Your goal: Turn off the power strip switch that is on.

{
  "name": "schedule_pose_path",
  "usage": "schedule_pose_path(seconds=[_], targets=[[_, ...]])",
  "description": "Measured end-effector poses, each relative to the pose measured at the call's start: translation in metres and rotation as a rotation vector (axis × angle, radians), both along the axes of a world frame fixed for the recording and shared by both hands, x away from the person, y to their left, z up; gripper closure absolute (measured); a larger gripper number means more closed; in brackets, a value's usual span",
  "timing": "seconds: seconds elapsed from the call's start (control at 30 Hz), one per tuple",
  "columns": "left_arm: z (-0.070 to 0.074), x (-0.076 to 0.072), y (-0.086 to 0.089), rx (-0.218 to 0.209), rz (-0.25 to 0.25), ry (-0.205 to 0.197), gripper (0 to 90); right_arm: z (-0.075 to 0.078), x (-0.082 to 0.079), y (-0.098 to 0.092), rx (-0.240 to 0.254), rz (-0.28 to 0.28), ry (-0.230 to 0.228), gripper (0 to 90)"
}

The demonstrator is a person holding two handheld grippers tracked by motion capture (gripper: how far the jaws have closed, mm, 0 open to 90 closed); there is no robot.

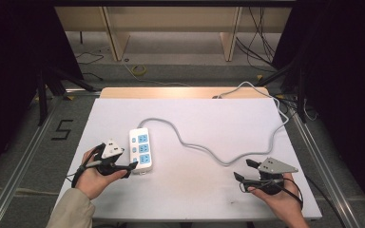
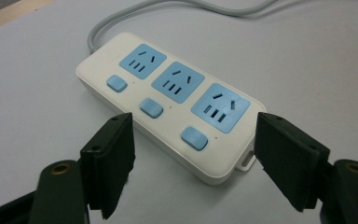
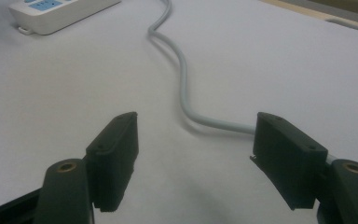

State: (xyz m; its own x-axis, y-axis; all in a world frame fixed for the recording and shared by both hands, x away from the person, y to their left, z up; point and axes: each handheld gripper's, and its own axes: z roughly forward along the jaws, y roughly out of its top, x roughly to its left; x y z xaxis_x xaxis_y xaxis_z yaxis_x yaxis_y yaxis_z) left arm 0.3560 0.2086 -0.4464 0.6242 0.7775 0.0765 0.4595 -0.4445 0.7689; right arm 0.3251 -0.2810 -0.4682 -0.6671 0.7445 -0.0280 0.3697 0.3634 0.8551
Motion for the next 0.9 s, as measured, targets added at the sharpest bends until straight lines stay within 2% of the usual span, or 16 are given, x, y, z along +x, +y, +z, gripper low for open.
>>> schedule_pose_path(seconds=[0.13,0.33,0.5,0.73,0.9], targets=[[-0.005,-0.006,0.006,-0.047,-0.004,-0.024,27.0,0.000,0.000,0.001,-0.003,0.006,0.000,31.7],[-0.015,-0.013,0.012,-0.085,-0.009,-0.037,24.6,0.000,0.000,0.000,-0.002,0.009,0.003,31.4],[-0.026,-0.021,0.014,-0.082,-0.001,-0.042,24.8,-0.001,0.000,0.000,0.000,0.011,0.002,31.3],[-0.030,-0.023,0.012,-0.073,0.005,-0.061,22.2,-0.001,-0.001,0.000,0.000,0.013,0.001,31.1],[-0.033,-0.023,0.013,-0.069,0.008,-0.054,20.4,-0.001,-0.001,-0.001,0.000,0.012,0.001,31.0]])
